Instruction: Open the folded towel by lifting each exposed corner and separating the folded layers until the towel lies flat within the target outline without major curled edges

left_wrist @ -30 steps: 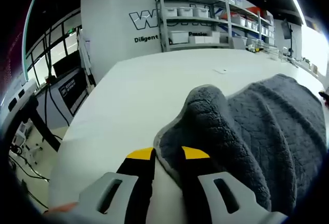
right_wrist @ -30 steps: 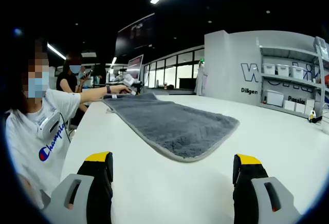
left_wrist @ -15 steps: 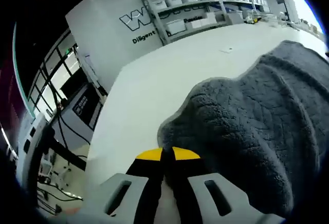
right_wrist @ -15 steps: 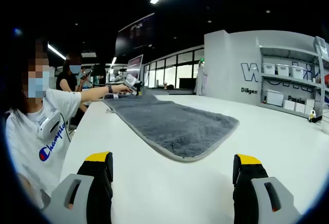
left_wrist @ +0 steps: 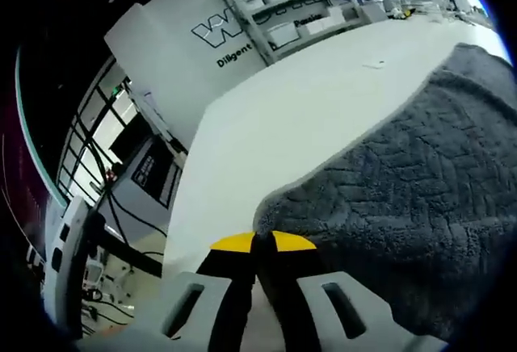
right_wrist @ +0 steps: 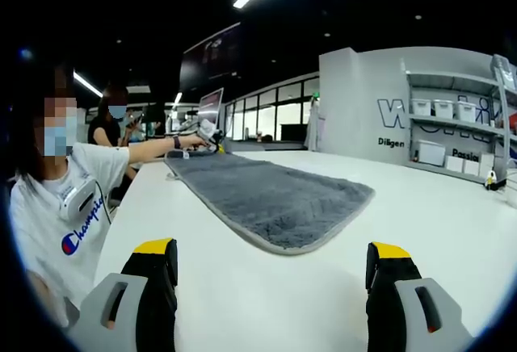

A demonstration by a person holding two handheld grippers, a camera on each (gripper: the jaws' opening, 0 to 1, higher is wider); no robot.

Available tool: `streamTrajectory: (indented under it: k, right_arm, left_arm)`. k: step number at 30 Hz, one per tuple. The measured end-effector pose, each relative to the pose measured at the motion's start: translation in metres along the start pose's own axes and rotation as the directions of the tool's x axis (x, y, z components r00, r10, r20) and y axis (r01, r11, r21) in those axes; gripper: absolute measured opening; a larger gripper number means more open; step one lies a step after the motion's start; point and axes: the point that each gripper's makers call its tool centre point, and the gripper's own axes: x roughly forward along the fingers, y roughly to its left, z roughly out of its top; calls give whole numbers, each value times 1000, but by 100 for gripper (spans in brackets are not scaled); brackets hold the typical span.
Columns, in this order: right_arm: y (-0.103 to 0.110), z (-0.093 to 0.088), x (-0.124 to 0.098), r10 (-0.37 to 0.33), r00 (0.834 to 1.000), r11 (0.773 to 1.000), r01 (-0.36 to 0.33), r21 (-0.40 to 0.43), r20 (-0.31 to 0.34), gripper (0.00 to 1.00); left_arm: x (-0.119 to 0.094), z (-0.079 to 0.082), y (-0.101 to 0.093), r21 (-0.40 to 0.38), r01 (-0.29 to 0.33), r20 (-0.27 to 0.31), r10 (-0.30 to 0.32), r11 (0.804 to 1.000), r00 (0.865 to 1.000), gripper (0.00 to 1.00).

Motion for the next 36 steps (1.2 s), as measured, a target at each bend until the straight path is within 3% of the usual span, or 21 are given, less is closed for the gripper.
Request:
streamTrajectory:
  k: [3,5,8,10,12,14,17,22,24,29,33,36]
  right_arm:
    - [-1,1,-1,7,1000,1000,-7,7,5,99]
    - [-3,2,-2,9,1000,1000,-9,13,11,99]
    - [-1,2,-1,11,1000,1000,-11,9,8,99]
    - [0,1,-1,9,1000,1000,-9,-1,0,99]
    - [2,-1,1,8,1000,1000,-9,-15,-13,99]
    - [2,-2,1,11,1000,1000,-11,-22,-19,99]
    - [2,-2,0,10,1000,1000,-10,-21,-19,99]
    - [0,-3,-2,11,1000,1000,-11,-17,-15,99]
    - [-5,-6,-4,9,1000,1000,-10,-16,-15,99]
    - [-10,-11,-7,7,1000,1000,-7,-15,-17,99]
    - [-11,-11,-8,6,1000,1000,-6,-15,-18,99]
    - [-11,-10,-6,-11,999,1000,10,-24,-35,99]
  left_arm:
    - [-13,7,7,62,-60,11,59,996,998,21]
    - [-34,17,0,100,-72,38,68,992,997,26]
    - [-70,41,-4,107,-111,151,94,988,984,29]
    - [-95,50,-15,94,-84,216,62,992,974,31]
    - [-126,58,-29,39,-25,310,12,999,951,34]
    - [-158,58,-48,4,62,396,-59,998,916,36]
    - [-203,35,-75,-45,186,481,-142,982,865,40]
    - [-239,-13,-89,-155,262,547,-138,953,826,50]
    - [-245,-33,-89,-197,285,552,-134,938,823,57]
    - [-249,-71,-87,-248,272,550,-96,930,830,62]
    - [-242,-91,-84,-280,263,551,-70,923,832,66]
    - [-241,-101,-87,-312,299,551,-84,902,830,69]
